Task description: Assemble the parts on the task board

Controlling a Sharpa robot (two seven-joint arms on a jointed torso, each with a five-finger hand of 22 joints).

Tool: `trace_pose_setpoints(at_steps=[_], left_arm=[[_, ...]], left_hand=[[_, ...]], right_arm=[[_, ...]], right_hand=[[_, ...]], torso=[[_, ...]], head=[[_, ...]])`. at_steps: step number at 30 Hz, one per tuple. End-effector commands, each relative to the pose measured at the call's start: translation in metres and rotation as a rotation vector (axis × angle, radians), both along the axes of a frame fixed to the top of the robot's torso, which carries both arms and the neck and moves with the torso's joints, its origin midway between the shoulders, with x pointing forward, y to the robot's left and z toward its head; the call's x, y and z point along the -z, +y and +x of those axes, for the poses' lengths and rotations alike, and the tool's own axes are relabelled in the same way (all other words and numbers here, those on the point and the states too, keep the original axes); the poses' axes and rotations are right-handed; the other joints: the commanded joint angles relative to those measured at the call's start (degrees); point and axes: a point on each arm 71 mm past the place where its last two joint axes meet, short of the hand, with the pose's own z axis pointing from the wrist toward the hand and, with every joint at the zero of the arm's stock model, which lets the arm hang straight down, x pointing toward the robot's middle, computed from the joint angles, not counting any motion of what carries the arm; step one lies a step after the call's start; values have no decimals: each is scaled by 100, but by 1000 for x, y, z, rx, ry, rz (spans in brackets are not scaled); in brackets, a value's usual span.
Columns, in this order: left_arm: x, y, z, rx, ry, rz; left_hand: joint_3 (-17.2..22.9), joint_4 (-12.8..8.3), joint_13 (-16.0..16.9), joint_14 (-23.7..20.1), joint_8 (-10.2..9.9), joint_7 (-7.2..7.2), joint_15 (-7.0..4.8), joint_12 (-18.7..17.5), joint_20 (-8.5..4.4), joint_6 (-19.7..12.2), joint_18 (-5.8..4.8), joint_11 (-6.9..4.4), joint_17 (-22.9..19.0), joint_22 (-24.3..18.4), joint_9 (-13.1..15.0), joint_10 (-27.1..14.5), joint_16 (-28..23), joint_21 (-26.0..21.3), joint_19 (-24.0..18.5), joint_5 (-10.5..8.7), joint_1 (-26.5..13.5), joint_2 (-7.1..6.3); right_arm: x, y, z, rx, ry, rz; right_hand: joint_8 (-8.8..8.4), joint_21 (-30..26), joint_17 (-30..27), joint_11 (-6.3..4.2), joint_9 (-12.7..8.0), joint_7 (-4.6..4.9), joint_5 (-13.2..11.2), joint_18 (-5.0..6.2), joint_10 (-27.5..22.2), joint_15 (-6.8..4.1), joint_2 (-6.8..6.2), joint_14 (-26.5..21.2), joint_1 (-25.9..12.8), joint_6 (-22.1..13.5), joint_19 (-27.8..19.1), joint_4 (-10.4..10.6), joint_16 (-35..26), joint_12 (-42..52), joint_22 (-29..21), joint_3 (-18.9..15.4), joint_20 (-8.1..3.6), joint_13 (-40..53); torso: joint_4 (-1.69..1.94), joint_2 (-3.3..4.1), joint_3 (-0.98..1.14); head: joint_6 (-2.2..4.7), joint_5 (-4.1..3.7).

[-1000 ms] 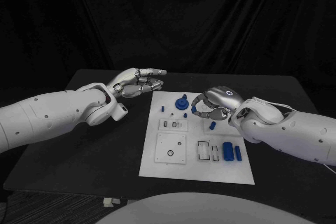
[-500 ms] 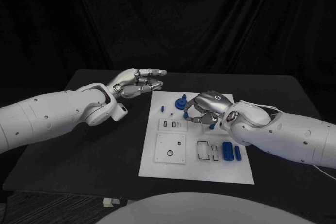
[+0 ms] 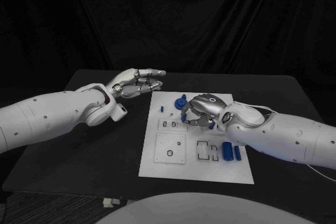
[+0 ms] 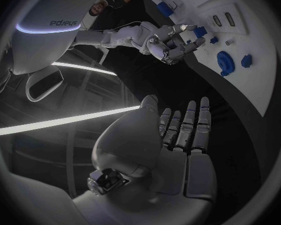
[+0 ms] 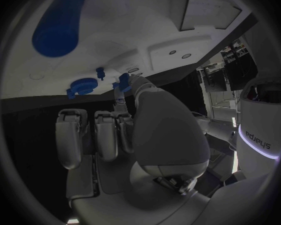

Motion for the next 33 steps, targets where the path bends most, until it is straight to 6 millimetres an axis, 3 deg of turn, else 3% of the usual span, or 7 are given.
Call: trace_pose_setpoints(at_steps=[1,21,28,33], left_arm=[[-1,-2,-1,18,-7,-19],[-1,-2,-1,19,-7,-20],[0,-2,-2,19,-6,-20],[0,-2,-2,19,-5,-20]], left_hand=[[42,4,7,27,-9,-18,8,-29,12,-22,-42,31,7,-5,-7,8,19,34,41,25,49,5],[56,2,6,38,-8,-26,14,-37,12,-26,-46,45,7,-10,-6,14,18,31,43,37,64,3],[56,2,6,38,-8,-26,14,-37,12,-26,-46,45,7,-10,-6,14,18,31,43,37,64,3],[61,1,6,31,-9,-27,15,-43,12,-31,-47,48,3,-11,-7,13,16,31,43,41,71,2]], right_arm=[[5,0,0,9,20,-34],[12,3,0,2,58,-72],[14,3,0,4,70,-84],[16,3,0,5,78,-91]], right_hand=[[-35,-27,1509,51,-3,24,-30,0,608,36,24,611,-38,-40,395,-31,17,20,1389,-11,51,1506],[-104,-74,1509,56,-7,40,-147,14,608,45,48,611,-62,-152,363,-76,17,20,1371,-23,65,1506],[-191,-97,1509,46,-19,59,-379,21,608,41,58,611,-100,-300,348,-117,17,20,1362,-54,67,1506],[-266,-132,1509,23,-26,70,-766,31,608,24,53,611,-156,-439,325,-147,17,20,1349,-117,56,1506]], torso=[[-1,-2,-1],[-4,-3,0],[-2,0,0],[-1,1,-1]], head=[[-1,16],[-1,12],[-1,8],[-1,20]])
